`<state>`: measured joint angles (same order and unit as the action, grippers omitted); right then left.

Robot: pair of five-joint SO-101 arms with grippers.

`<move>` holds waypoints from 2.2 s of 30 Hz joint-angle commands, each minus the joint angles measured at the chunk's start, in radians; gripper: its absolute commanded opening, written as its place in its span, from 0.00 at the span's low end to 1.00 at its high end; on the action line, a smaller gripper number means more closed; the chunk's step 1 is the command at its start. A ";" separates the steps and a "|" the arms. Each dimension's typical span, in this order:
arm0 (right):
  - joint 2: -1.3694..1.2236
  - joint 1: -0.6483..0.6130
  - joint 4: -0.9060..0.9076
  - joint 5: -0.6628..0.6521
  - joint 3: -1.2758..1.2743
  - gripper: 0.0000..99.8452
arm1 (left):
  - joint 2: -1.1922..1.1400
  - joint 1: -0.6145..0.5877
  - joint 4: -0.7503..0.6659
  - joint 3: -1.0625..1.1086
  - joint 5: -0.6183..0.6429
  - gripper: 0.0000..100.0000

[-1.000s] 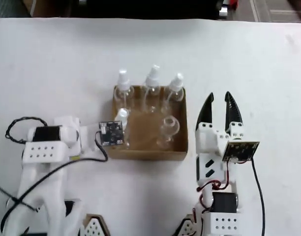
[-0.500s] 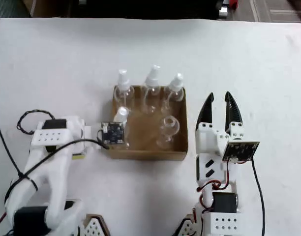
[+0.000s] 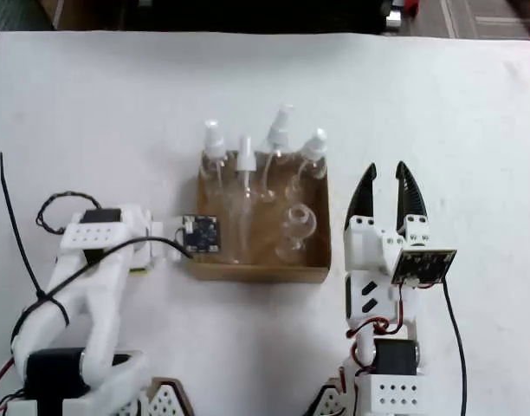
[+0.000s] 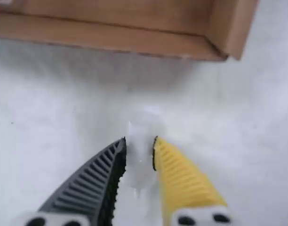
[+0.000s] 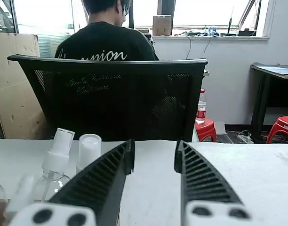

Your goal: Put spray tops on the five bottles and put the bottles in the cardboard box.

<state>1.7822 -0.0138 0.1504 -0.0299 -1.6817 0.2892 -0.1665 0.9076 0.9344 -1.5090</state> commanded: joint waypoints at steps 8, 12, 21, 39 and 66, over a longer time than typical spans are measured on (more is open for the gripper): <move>0.007 -0.004 0.007 -0.012 -0.008 0.12 | 0.004 0.024 0.068 -0.011 -0.008 0.02; 0.007 -0.004 0.007 -0.012 -0.008 0.12 | 0.094 0.022 0.138 -0.037 -0.003 0.02; -0.068 -0.005 -0.056 -0.012 -0.012 0.12 | 0.504 0.024 0.325 -0.043 -0.002 0.02; -0.096 -0.005 -0.088 -0.014 -0.014 0.12 | 0.835 0.105 0.347 0.083 0.071 0.03; -0.104 -0.105 -0.051 -0.173 -0.014 0.12 | 0.156 0.065 0.275 -0.074 0.028 0.13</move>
<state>1.6916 -0.1135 0.0982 -0.1895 -1.6847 0.4534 -0.1174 1.1838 0.9206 -1.4676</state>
